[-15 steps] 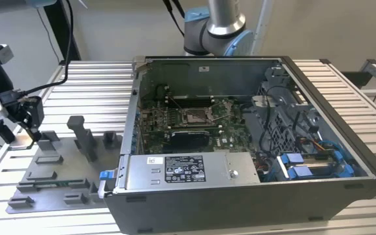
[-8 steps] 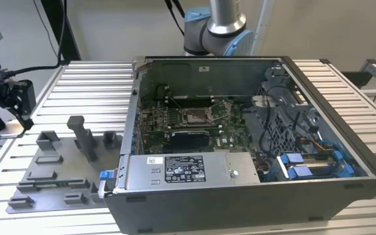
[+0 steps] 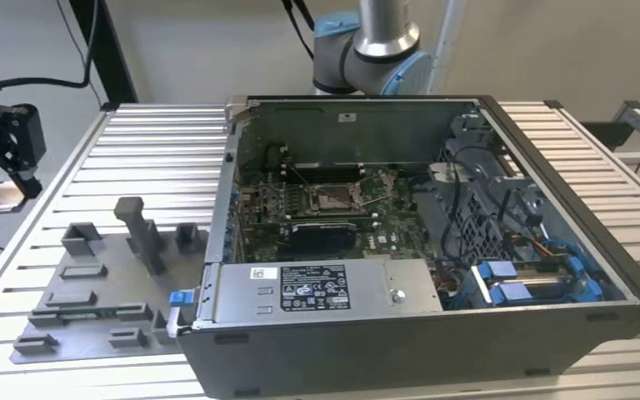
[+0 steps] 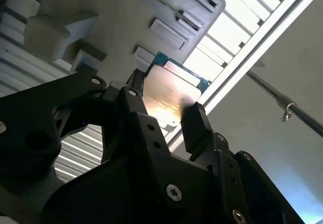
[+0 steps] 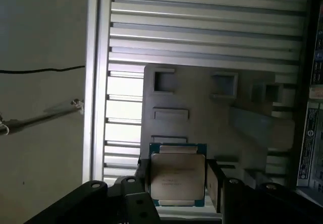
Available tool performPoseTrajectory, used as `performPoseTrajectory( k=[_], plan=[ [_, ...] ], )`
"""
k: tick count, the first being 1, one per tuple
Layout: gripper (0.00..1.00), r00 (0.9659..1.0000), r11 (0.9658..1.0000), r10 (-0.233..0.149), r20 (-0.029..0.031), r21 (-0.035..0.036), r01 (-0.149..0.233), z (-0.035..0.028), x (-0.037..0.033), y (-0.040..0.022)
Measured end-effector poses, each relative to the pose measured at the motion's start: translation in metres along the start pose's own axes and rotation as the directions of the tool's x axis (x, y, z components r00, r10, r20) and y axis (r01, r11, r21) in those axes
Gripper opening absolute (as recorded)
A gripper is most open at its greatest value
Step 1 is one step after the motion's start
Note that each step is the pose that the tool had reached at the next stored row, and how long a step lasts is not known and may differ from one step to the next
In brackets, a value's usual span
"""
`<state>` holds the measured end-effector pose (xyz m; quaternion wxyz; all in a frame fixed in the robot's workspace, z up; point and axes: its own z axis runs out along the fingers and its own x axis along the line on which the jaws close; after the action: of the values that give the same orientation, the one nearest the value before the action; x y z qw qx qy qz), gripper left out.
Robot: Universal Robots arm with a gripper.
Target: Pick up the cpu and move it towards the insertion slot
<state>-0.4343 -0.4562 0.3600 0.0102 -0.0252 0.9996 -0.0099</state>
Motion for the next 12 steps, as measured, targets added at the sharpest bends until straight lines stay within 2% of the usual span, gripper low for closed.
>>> performPoseTrajectory(
  k=[12],
  plan=[
    [0.0, 1.0, 1.0, 0.0, 0.0002, -0.0001, 0.0, -0.0548, -0.0011, -0.0011]
  ],
)
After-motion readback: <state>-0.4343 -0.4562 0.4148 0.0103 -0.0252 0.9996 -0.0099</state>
